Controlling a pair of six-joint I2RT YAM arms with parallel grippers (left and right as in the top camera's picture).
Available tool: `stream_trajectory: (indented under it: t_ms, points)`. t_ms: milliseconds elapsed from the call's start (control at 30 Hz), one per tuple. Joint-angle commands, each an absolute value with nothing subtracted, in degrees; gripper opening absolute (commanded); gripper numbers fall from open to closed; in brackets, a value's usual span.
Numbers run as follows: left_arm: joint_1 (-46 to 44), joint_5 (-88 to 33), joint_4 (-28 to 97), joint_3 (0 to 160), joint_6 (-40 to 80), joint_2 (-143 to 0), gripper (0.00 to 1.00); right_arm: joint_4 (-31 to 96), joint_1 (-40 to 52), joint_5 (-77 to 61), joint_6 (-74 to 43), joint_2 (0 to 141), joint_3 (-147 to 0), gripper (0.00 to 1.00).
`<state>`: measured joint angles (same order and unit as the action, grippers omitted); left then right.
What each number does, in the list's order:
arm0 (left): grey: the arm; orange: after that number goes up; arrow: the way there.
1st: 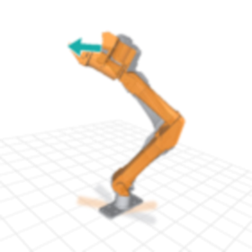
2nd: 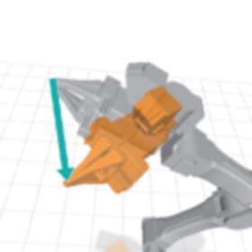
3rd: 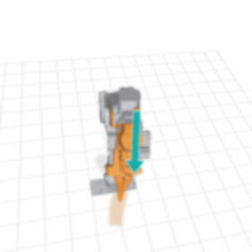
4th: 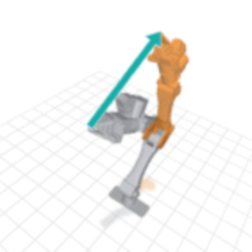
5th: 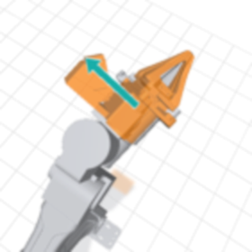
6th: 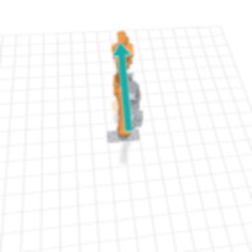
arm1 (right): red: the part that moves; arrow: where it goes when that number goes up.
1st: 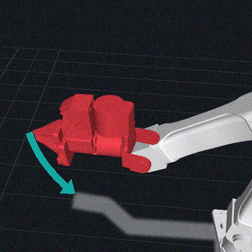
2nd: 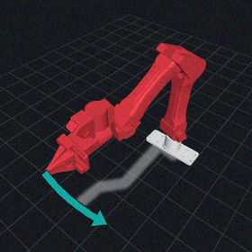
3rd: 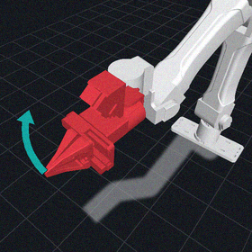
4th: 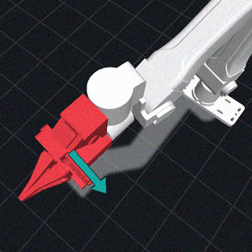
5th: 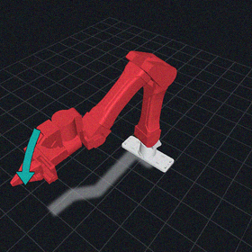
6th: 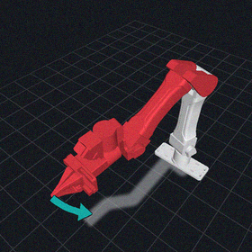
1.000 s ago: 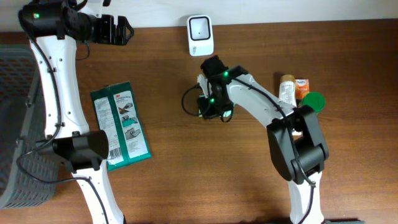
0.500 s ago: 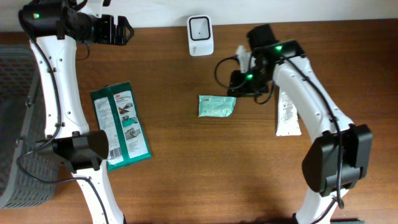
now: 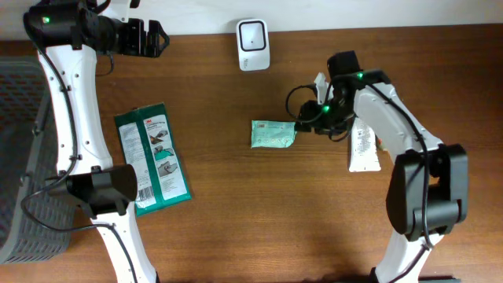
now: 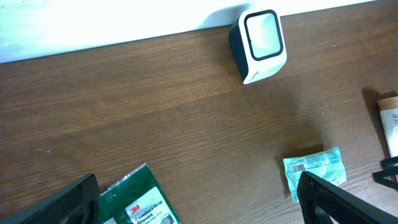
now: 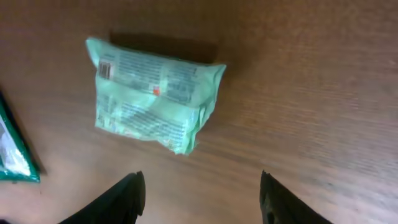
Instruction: Scan the item barcode
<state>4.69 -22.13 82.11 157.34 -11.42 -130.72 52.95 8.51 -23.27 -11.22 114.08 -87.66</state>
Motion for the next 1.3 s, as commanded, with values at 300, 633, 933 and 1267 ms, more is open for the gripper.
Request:
stream_trajectory:
  t_ms: [300,633,933,1267]
  points:
    - [5.06,-22.74,82.17,157.77,-12.32,-130.15,0.99,27.18,9.39,-30.48,-28.05,114.96,-72.64,0.57]
    - [5.06,-22.74,82.17,157.77,-12.32,-130.15,0.99,21.91,12.73,-33.23,-30.98,122.10,-72.53,0.53]
    - [5.06,-22.74,82.17,157.77,-12.32,-130.15,0.99,19.64,12.75,-35.59,-30.13,123.00,-72.53,0.04]
    - [5.06,-22.72,82.17,157.77,-12.32,-130.15,0.99,21.10,10.17,-45.93,-21.30,109.80,-74.24,0.04]
